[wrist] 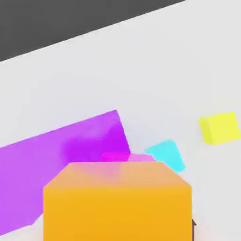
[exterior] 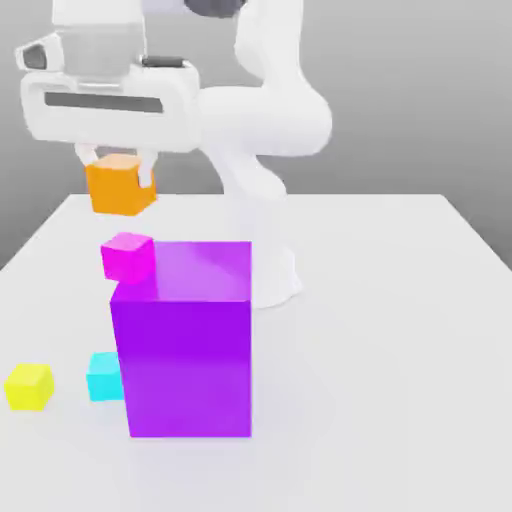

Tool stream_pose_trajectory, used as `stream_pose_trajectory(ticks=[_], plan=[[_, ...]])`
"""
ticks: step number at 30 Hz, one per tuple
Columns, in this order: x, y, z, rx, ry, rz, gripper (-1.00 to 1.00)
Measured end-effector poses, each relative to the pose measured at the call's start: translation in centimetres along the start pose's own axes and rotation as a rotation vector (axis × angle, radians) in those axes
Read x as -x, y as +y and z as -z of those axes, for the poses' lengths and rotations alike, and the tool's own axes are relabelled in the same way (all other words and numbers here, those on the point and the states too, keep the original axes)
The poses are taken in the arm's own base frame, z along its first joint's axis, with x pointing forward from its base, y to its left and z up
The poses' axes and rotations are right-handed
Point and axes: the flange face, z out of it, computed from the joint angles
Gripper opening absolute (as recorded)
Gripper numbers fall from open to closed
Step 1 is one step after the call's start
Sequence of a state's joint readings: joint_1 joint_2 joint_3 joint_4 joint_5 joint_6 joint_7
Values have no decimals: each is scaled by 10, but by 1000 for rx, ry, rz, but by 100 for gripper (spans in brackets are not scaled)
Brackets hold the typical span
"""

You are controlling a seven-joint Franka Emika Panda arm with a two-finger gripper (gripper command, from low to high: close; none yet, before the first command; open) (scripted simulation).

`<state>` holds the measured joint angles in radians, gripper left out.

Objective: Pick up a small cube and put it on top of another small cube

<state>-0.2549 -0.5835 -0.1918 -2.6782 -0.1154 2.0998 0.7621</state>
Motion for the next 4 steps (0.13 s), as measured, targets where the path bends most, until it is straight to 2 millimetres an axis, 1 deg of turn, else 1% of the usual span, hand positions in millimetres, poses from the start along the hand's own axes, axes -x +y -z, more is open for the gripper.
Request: stream_pose_trajectory(ticks=[1, 4], plan=[[0, 1, -8, 0, 0, -1, 100], [0, 1, -8, 0, 0, -1, 100]])
